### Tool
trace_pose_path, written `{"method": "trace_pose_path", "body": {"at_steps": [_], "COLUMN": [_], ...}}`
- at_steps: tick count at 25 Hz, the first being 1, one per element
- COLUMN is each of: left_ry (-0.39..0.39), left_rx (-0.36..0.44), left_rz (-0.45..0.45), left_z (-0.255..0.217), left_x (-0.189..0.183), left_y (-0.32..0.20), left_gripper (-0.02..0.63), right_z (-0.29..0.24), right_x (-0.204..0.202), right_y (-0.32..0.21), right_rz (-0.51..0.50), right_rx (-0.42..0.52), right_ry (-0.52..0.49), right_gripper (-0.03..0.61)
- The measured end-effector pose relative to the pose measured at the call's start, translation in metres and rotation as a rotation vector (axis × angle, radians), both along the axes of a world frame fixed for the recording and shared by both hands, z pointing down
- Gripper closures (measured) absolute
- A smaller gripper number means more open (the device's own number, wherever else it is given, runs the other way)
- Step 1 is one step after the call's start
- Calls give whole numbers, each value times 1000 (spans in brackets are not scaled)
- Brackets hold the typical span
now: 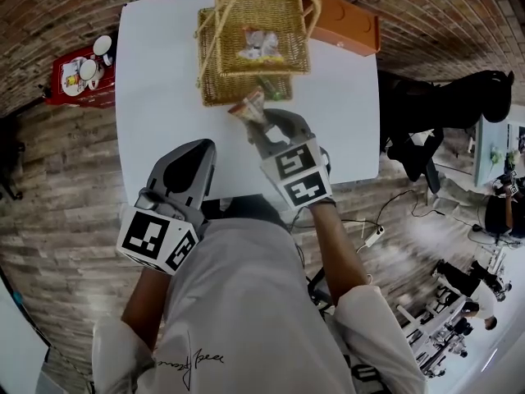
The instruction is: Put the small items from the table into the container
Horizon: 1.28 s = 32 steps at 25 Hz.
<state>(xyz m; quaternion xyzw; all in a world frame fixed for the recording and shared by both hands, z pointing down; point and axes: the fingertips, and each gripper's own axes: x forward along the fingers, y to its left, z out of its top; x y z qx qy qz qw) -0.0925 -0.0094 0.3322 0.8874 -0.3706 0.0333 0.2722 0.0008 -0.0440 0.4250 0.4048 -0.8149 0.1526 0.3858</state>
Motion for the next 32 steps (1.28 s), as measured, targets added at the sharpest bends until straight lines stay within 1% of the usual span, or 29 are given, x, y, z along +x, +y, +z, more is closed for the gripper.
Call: {"method": "trace_pose_path", "body": {"at_steps": [13,21,28,32], "left_ry": [-17,-33,-47,-58], "left_rx": [-19,-25,-30,-33], "left_rz": [-20,-18,-17,-9], "left_z": [7,9,10,11], "left_x": [-15,-21,-25,-25], "left_y": [-5,-8,-12,-13], "left_gripper": [604,604,604,604], "right_z": [8,16,25,31], "right_x": [-13,-16,-19,-18], "right_y": [-26,-42,-52,-57], "right_rz": [-4,38,59,88], "right_rx": [14,38,42,45], "right_ry": [-4,-15,-28,-32], "right_gripper": [453,453,453,453]}}
